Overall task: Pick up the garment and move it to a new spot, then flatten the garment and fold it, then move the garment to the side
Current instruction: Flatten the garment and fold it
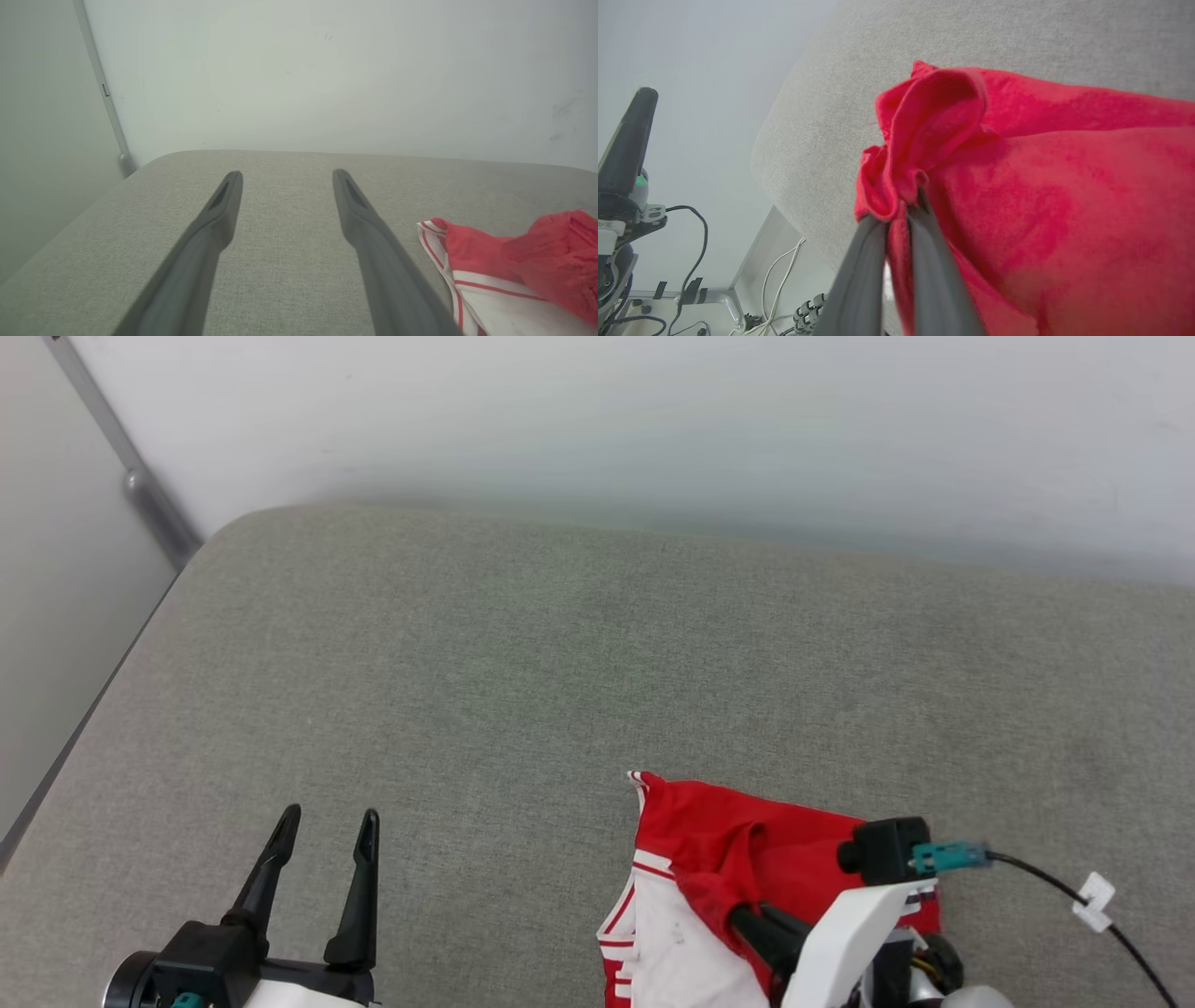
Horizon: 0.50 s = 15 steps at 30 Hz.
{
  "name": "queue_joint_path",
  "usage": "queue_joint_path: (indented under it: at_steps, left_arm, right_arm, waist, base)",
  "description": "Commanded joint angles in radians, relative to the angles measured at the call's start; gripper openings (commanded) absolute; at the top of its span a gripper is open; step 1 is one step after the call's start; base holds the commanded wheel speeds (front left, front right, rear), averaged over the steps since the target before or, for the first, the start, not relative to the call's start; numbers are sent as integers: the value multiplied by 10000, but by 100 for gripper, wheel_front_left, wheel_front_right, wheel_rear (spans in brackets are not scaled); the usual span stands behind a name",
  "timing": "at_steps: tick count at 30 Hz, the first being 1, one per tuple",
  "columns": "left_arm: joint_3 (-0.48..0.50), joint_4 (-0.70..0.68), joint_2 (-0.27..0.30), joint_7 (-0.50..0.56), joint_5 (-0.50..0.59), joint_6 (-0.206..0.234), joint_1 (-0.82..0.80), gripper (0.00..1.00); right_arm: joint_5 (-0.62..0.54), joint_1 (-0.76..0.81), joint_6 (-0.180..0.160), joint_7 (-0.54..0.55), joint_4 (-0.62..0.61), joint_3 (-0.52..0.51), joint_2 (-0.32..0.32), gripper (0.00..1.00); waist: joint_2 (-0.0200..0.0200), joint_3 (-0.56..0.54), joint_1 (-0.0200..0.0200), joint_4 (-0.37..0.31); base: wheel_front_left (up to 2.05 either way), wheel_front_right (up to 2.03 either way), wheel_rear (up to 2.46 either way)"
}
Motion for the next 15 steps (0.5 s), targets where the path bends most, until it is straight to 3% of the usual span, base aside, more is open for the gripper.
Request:
queue_joint_path:
  at_steps: [1, 2, 9, 15]
  left_arm:
    - [-16, 3, 34, -21, -29, -12, 94, 100]
    - [-20, 18, 41, -21, -36, -12, 98, 100]
    - [1, 86, 27, -21, -57, -13, 34, 100]
    - [-29, 94, -28, -22, -47, -13, -98, 100]
  right_arm:
    - [230, -116, 0, -113, 181, 170, 11, 48]
    - [345, -218, 0, -214, 288, 296, 11, 100]
    - [1239, -746, 0, -868, 380, 1551, 1, 100]
    - [108, -1276, 0, -1265, 398, 1228, 3, 100]
  waist:
    - [0, 34, 0, 38]
    - [0, 53, 0, 49]
    - [0, 160, 0, -49]
    - [0, 203, 0, -314]
  base:
    - [0, 0, 0]
    - [0, 0, 0]
    - [0, 0, 0]
    - [0, 0, 0]
